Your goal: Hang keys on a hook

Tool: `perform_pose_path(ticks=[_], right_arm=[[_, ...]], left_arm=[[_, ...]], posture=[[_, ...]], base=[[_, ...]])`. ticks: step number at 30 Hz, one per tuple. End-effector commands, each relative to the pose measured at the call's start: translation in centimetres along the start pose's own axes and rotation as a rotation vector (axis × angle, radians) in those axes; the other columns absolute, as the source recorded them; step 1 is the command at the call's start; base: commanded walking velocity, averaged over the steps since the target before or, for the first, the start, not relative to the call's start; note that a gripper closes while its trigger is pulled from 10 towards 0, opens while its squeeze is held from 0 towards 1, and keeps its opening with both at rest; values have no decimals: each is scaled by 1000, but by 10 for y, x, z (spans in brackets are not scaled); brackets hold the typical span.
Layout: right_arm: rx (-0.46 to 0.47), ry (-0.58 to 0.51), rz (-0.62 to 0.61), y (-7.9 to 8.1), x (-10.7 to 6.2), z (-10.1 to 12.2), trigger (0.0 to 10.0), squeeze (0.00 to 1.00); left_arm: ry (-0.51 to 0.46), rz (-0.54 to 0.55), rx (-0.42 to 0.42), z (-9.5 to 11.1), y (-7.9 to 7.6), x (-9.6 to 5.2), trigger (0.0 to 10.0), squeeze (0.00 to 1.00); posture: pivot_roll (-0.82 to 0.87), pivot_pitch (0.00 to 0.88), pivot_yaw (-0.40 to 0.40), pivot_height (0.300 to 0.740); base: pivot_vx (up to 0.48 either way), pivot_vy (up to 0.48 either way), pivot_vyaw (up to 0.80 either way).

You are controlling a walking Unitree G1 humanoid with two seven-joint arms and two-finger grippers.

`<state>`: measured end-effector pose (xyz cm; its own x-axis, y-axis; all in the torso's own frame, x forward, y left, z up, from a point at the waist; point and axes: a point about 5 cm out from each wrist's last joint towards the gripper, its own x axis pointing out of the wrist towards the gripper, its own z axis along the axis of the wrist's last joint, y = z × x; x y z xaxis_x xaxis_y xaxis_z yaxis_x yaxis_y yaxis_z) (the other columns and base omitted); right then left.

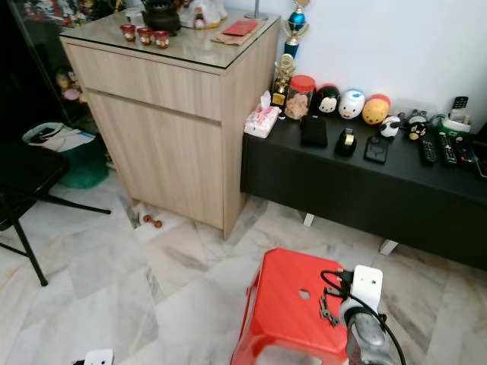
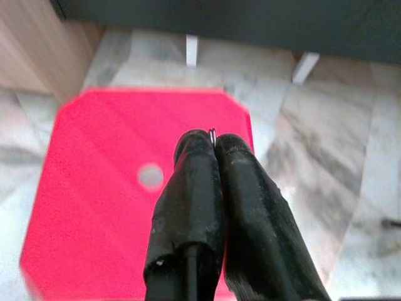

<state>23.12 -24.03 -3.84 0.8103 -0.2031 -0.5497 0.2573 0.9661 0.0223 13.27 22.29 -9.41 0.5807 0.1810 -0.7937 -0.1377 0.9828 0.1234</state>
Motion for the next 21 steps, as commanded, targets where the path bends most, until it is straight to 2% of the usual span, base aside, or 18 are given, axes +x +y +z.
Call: perform_pose_path(ticks=[1, 8, 21], right_arm=[[8, 29, -16, -6, -3, -7, 10000, 0], [-6, 92, -28, -8, -6, -19, 10000, 0], [20, 55, -17, -3, -5, -14, 10000, 0]], left_arm=[[30, -18, 2, -8, -3, -2, 10000, 0], [33, -21, 0, -8, -2, -2, 10000, 0], [32, -19, 5, -6, 1, -1, 10000, 0]], posture=[[-36, 0, -70, 740], [-31, 0, -72, 740], [-26, 2, -70, 740]], base=[[-281, 0, 0], [-281, 0, 0], [-283, 0, 0]])
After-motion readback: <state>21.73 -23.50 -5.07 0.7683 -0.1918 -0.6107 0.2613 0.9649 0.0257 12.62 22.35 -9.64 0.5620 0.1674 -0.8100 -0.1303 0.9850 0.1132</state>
